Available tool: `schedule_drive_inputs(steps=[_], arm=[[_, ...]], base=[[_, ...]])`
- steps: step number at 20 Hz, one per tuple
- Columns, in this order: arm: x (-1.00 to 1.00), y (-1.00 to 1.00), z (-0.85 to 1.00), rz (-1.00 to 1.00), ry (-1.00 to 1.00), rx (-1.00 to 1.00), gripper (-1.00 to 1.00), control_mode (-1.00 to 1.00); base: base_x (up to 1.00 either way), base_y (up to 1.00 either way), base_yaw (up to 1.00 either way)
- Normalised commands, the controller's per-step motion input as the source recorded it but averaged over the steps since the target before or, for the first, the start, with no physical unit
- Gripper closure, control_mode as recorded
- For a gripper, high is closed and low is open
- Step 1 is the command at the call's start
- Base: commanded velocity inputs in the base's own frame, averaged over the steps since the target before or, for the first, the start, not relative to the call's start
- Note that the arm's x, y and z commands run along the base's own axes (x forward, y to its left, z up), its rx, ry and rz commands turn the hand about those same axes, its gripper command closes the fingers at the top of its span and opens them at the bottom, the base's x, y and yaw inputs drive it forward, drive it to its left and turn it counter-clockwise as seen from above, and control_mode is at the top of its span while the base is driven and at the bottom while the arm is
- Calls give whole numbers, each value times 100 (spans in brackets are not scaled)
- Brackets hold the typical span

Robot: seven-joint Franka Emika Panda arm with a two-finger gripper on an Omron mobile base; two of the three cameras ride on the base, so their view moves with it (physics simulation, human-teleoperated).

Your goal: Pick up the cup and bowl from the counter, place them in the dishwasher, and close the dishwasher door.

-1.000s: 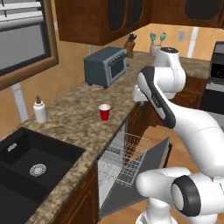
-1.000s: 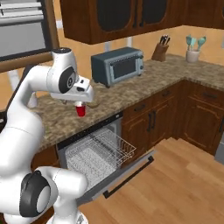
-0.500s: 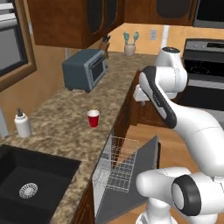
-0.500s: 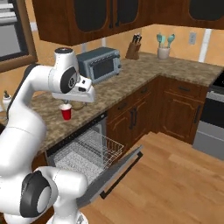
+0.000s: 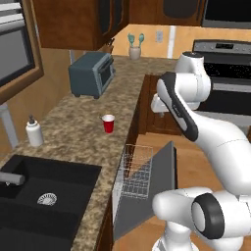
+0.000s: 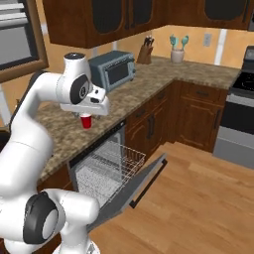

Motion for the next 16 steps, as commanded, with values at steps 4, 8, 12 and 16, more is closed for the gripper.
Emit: schedule_drive_inputs(steps=[4, 8, 12, 16], arm=[[0, 0, 0, 0, 0, 0, -100, 100], [0, 0, 0, 0, 0, 0, -100, 100], [0, 0, 0, 0, 0, 0, -100, 100], [0, 0, 0, 0, 0, 0, -100, 100]], base=[[-9, 59, -8], [34, 33, -5], [46, 18, -1], [43, 22, -2]])
